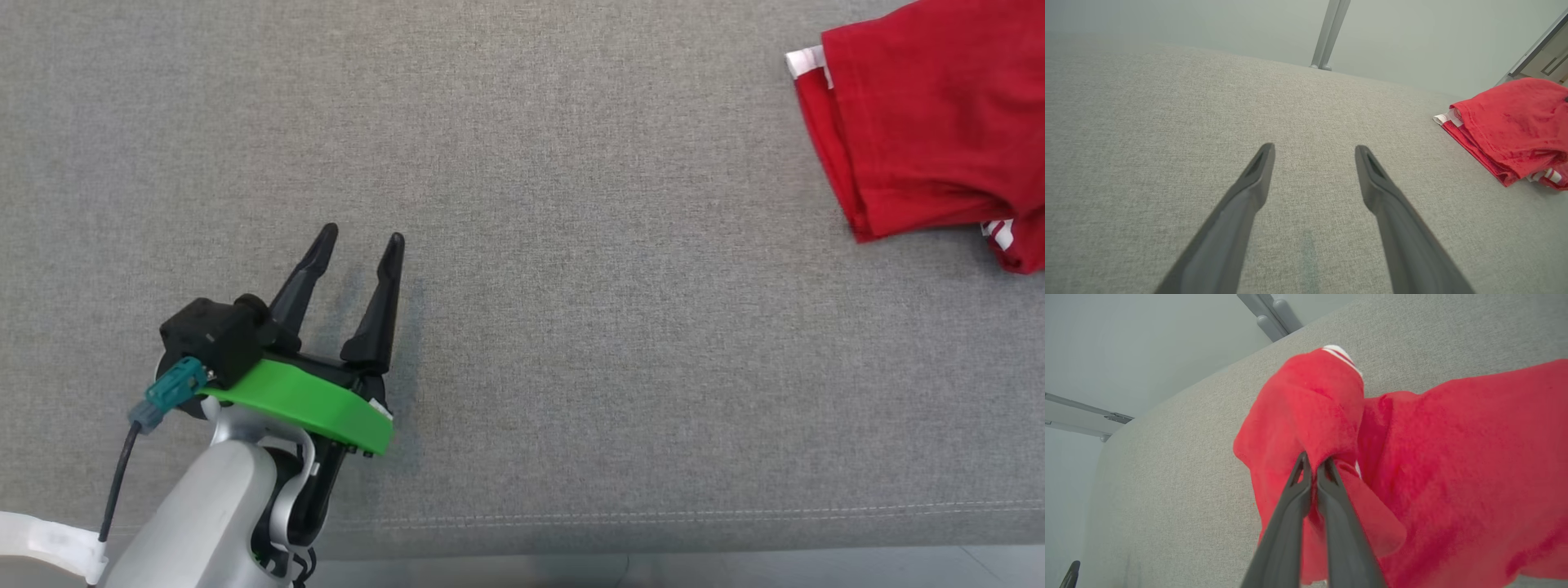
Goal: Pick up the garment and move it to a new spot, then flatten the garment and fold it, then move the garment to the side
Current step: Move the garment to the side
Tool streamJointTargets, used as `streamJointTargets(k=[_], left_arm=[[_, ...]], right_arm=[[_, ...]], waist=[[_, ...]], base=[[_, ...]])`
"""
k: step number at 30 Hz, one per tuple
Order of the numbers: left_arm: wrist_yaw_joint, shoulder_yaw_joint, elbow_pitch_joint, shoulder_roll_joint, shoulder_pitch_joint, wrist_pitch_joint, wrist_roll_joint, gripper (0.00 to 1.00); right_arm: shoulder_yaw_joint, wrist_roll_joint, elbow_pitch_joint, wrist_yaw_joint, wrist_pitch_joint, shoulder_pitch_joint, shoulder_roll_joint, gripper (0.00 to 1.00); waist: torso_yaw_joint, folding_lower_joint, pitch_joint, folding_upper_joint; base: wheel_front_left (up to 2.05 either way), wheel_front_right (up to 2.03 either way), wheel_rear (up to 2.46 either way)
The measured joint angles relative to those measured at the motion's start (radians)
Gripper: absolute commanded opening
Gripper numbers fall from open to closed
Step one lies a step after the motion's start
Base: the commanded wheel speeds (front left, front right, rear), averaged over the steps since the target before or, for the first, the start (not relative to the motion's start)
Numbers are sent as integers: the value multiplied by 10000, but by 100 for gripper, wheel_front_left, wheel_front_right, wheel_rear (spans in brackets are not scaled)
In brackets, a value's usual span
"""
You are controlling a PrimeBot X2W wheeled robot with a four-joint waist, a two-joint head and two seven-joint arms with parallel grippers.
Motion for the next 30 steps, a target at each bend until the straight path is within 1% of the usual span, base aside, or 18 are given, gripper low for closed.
streamJointTargets(k=[1,5,9,13,15,19,29,30], left_arm=[[0,63,0,15,1,0,61,100],[0,305,-10,75,8,0,188,100],[0,629,-81,140,49,6,297,100],[0,940,-161,186,202,94,385,100],[0,1091,-245,232,302,182,435,100],[0,1283,-418,305,323,316,516,100],[0,1455,-731,314,323,635,662,100],[0,1482,-748,313,323,679,696,100]], right_arm=[[-67,29,54,-69,-31,2,-29,0],[-337,221,393,-69,-201,42,-59,0],[-535,456,803,-71,-295,248,-272,0],[-654,546,1137,-86,-489,497,-284,0],[-654,525,1275,-159,-556,538,-290,0],[-602,270,1559,-163,-828,630,-307,0],[-119,-869,2125,-174,-1396,629,-387,0],[-104,-915,2196,-251,-1484,626,-385,20]], waist=[[1,0,22,0],[-19,0,75,0],[-56,0,157,0],[-105,0,276,0],[-134,0,353,0],[-190,0,533,0],[-207,0,874,0],[-204,0,880,0]], base=[[0,0,0],[0,0,0],[0,0,0],[0,0,0],[0,0,0],[0,0,0],[0,0,0],[0,0,0]])
